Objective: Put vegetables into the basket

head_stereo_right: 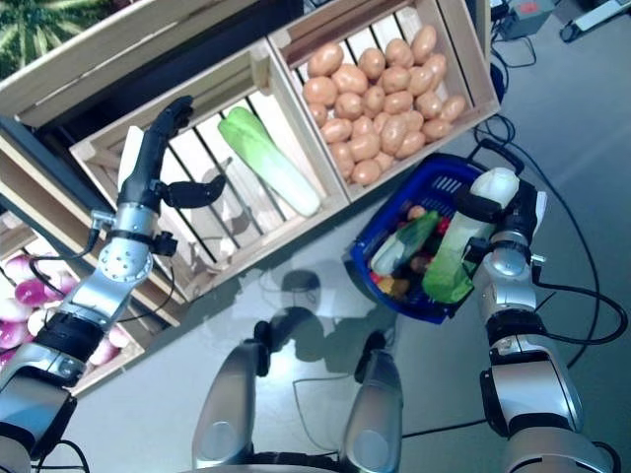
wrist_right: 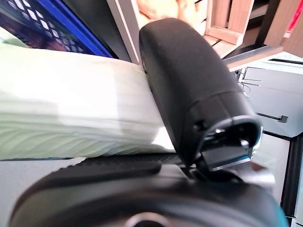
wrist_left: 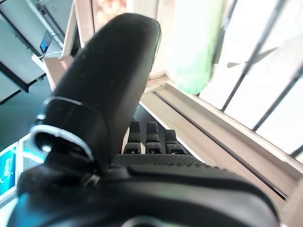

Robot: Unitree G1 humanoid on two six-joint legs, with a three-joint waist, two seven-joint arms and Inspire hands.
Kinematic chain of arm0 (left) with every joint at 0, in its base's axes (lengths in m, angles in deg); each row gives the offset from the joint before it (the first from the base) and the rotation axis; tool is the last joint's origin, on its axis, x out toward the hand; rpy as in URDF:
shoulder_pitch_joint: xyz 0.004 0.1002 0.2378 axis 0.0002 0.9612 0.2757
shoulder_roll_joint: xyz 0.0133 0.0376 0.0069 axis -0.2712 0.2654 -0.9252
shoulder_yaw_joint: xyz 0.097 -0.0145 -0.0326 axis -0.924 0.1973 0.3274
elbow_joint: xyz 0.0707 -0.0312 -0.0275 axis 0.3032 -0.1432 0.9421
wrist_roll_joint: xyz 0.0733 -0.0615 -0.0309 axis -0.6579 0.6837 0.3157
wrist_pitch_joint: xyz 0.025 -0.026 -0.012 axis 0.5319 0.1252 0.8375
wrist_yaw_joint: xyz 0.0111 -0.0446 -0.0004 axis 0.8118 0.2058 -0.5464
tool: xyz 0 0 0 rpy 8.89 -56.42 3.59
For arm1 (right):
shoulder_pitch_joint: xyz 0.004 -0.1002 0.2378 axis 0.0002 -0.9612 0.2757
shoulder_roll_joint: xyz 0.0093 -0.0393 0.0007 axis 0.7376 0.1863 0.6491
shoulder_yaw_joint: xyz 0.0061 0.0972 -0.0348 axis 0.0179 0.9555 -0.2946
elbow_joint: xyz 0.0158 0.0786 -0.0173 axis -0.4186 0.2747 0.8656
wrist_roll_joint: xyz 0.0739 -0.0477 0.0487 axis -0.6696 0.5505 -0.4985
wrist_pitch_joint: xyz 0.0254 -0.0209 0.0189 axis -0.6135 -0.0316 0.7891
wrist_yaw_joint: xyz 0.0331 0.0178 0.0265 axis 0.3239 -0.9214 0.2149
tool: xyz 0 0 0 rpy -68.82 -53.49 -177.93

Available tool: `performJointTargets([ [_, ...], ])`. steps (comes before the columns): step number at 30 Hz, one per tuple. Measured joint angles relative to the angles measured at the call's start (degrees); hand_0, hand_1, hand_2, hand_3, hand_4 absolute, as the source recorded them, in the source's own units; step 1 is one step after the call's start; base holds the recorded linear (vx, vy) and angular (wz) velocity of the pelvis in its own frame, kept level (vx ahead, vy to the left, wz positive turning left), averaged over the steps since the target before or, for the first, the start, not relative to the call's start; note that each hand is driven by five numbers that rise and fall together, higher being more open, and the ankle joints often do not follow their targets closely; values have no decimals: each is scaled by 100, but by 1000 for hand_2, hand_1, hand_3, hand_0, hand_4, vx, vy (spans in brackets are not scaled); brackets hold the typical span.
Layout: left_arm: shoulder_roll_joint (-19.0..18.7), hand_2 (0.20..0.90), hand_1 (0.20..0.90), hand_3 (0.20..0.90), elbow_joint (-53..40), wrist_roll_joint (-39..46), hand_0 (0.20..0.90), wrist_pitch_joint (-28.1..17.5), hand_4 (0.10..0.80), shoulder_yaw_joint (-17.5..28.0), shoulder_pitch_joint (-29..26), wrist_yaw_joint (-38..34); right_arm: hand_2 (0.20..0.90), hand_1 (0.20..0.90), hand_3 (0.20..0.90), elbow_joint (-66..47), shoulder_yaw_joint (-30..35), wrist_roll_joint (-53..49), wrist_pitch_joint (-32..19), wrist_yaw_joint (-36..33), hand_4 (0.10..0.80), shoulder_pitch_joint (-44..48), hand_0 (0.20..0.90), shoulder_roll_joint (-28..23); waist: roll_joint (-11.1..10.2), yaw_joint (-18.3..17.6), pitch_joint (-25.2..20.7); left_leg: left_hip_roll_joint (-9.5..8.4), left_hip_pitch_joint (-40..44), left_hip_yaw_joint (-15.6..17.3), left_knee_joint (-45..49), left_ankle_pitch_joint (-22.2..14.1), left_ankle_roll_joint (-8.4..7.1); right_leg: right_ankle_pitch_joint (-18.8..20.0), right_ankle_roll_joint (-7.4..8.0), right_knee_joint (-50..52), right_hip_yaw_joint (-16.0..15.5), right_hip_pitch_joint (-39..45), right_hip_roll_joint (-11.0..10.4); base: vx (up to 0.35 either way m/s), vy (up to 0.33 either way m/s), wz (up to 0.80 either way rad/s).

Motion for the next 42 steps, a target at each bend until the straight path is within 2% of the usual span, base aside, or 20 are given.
performJointTargets([
  [5,-31,900,900,900,1,-444,900,-91,800,-63,-114,-510,300,300,300,148,-7,-415,-5,1,400,216,300,-17,13,-34,46,14,-752,-81,1002,-346,0,-391,-37,1077,241,-825,-147,-12,6,1],
  [10,-270,900,900,900,-5,-735,900,-300,800,-177,-298,-884,300,300,300,335,-7,-511,-5,2,400,358,300,-218,23,-67,60,35,-1372,-160,1878,-674,-18,-787,-69,2044,411,-1483,-244,16,-9,4],
  [19,-644,900,900,900,-9,-1138,900,-376,800,-550,-618,-1119,300,300,300,554,-8,-1117,-5,26,400,893,300,-441,42,-137,65,69,-2301,-414,3028,-1040,-168,-1320,-199,3351,622,-2439,-317,-7,-5,3],
  [20,-677,900,900,900,1,-1242,900,-377,800,-599,-642,-1161,900,900,900,554,-8,-1115,-7,25,800,920,900,-447,43,-132,65,75,-2367,-448,3101,-1054,-191,-1354,-214,3441,620,-2500,-316,36,12,3],
  [24,-912,900,900,900,243,-1577,900,-378,800,-1100,-962,-1254,900,900,900,612,-31,-1154,-7,24,800,1062,900,-456,55,-132,65,124,-2464,-464,3212,-1072,-220,-1438,-262,3614,618,-2597,-317,40,11,3],
  [27,-953,900,900,900,449,-1784,900,-376,800,-1221,-1219,-1353,900,900,900,717,-48,-1498,-7,48,800,1225,900,-458,55,-149,65,131,-2486,-463,3223,-1072,-220,-1439,-264,3628,622,-2625,-311,23,15,0],
  [35,-1334,900,900,900,889,-2197,900,-146,800,-1716,-1972,-1501,900,900,900,774,-302,-1753,-8,791,800,1350,900,-486,57,-180,64,217,-2488,-439,3301,-1126,-231,-1446,-266,3662,650,-2643,-259,28,17,-4],
  [42,-1642,900,900,900,1302,-2986,900,191,800,-2732,-2751,-1546,900,900,900,789,-679,-1890,-6,1192,800,1396,900,-656,58,-236,63,246,-2474,-424,3311,-1127,-231,-1449,-269,3678,677,-2647,-231,3,9,-1],
])
